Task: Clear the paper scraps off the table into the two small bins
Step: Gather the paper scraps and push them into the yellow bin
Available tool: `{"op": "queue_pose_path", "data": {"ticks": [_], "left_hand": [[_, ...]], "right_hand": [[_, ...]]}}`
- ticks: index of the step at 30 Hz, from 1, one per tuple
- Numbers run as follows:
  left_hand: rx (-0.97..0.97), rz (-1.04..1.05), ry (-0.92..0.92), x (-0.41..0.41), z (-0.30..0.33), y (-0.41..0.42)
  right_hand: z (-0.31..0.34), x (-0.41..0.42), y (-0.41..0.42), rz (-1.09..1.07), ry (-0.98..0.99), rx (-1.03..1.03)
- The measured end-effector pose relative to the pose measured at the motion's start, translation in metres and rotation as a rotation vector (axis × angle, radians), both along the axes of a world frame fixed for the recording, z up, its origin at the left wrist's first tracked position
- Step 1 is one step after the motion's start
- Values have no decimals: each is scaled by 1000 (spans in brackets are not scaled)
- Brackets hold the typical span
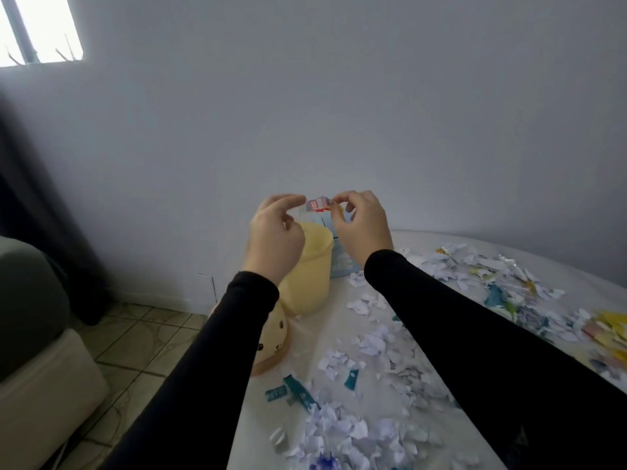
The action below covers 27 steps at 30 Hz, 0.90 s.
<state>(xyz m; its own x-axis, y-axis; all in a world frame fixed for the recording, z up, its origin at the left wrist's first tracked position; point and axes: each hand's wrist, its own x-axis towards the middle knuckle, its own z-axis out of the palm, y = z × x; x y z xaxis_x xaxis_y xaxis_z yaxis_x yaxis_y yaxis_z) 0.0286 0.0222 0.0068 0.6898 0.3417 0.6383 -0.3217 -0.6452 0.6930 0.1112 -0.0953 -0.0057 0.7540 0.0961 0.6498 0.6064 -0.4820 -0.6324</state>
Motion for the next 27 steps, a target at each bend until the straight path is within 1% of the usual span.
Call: {"op": "queue_pose_path", "data": {"ticks": [3, 7, 9, 12, 14, 16, 19, 23, 25, 27], "left_hand": [[1, -98, -15, 21, 11, 10], [113, -110, 24, 37, 10, 21], [237, -18, 167, 42, 1, 28], [479, 158, 476, 39, -17, 34], [562, 192, 548, 33, -25, 32], [512, 161, 516, 29, -28, 29], [383, 103, 397, 21, -28, 22], [405, 83, 248, -5, -28, 3], [386, 82, 190, -22, -37, -10], [367, 102, 198, -42, -50, -26]], "right_hand": [[-2, 11, 10, -5, 59, -165], [-13, 12, 13, -47, 118, -486], [-19, 10, 9, -29, 142, -538], [-27, 9, 2, -3, 107, -519], [-29, 8, -1, -5, 90, -508], [-28, 5, -2, -5, 91, -513], [-25, -3, -6, 6, 89, -520], [-28, -21, -15, 8, 69, -447], [-36, -34, -20, 5, 62, -416], [-48, -48, -25, 18, 94, -480]]}}
